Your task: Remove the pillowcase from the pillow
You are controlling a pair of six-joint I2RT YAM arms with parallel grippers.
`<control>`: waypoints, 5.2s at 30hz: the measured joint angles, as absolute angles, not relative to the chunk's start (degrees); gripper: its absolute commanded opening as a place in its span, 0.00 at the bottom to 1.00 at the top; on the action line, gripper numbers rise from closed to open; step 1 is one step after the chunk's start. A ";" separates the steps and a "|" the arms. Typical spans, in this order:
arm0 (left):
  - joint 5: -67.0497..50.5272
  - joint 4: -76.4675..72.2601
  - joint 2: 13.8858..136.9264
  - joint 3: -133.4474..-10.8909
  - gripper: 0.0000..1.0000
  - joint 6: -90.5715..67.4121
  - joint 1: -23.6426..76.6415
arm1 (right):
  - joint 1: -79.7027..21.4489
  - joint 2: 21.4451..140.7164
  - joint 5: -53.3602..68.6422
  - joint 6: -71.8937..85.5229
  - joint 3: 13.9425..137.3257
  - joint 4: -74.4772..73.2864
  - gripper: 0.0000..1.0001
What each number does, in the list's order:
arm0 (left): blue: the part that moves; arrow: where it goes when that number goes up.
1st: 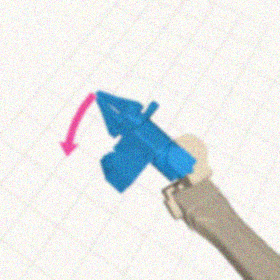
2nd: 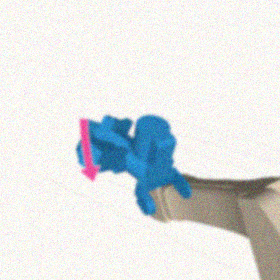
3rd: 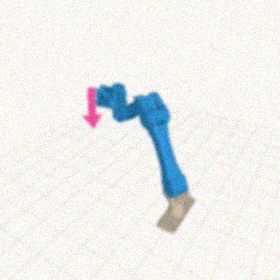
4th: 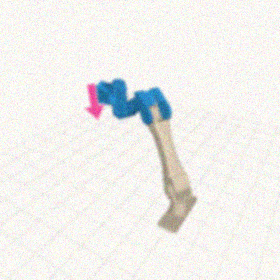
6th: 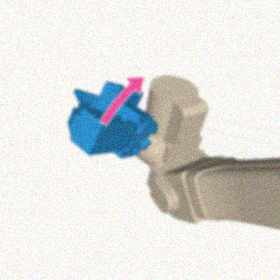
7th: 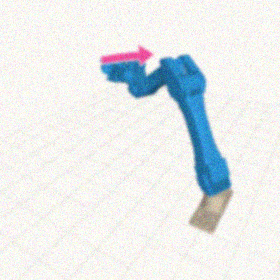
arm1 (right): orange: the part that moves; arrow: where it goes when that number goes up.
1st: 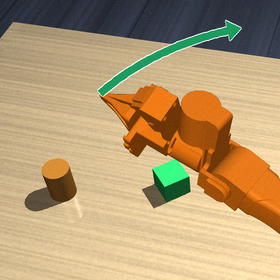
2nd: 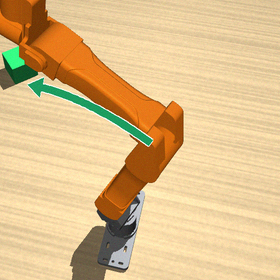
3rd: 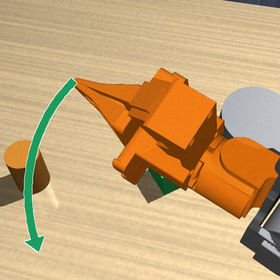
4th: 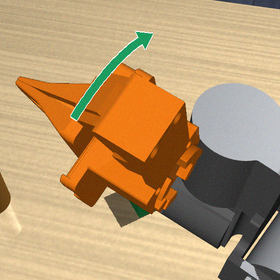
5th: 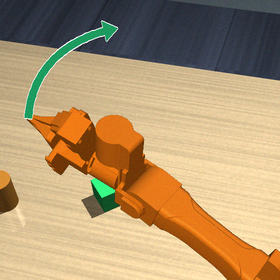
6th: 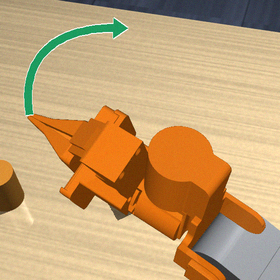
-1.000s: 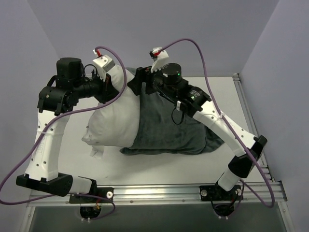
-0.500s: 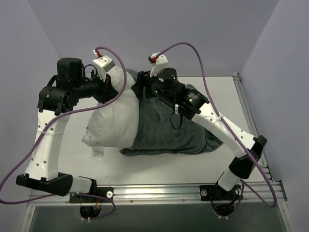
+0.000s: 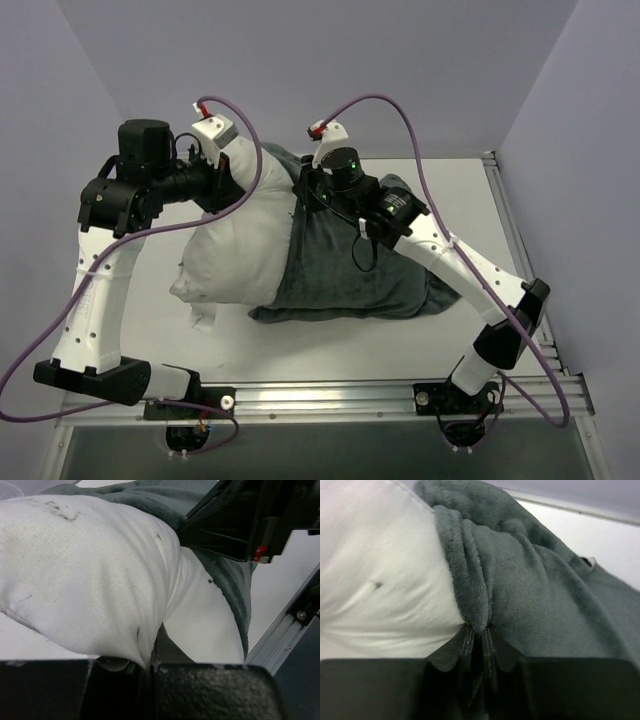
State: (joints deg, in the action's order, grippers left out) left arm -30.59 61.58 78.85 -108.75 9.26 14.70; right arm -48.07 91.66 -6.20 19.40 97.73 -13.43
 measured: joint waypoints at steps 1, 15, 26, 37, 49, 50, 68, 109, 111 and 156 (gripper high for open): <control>-30.87 61.56 78.85 -108.75 0.02 9.26 14.70 | -48.07 92.77 -6.83 19.68 98.61 -13.98 0.00; -43.97 73.45 78.04 -118.63 0.02 16.78 13.65 | -22.98 100.84 -9.06 20.71 95.35 -17.58 0.00; -9.17 78.02 86.39 -148.64 0.02 7.60 14.94 | -11.90 92.68 5.85 22.72 72.18 -4.08 0.00; -7.77 73.17 86.59 -141.14 0.02 8.21 16.19 | -0.97 91.44 20.88 24.27 69.38 -0.03 0.37; -11.75 63.70 81.45 -121.82 0.02 -3.53 13.13 | -15.77 77.19 7.11 24.69 71.70 -5.82 0.91; -11.62 63.37 81.80 -122.48 0.02 -4.40 13.13 | -19.42 74.81 5.67 25.76 71.22 -5.34 0.93; -8.19 63.02 84.09 -124.42 0.02 -11.38 12.27 | -49.56 80.40 -9.43 44.21 66.13 -4.67 0.80; -57.06 63.90 84.71 -134.50 0.02 -36.21 -39.66 | 21.41 87.11 27.99 30.15 52.99 4.21 0.00; -52.99 58.83 85.49 -134.50 0.02 -35.03 -43.66 | 26.92 88.62 19.22 29.34 52.84 3.86 0.00; -5.85 21.17 89.12 -90.89 0.76 13.17 5.50 | 2.28 84.62 -7.31 20.93 70.39 -16.64 1.00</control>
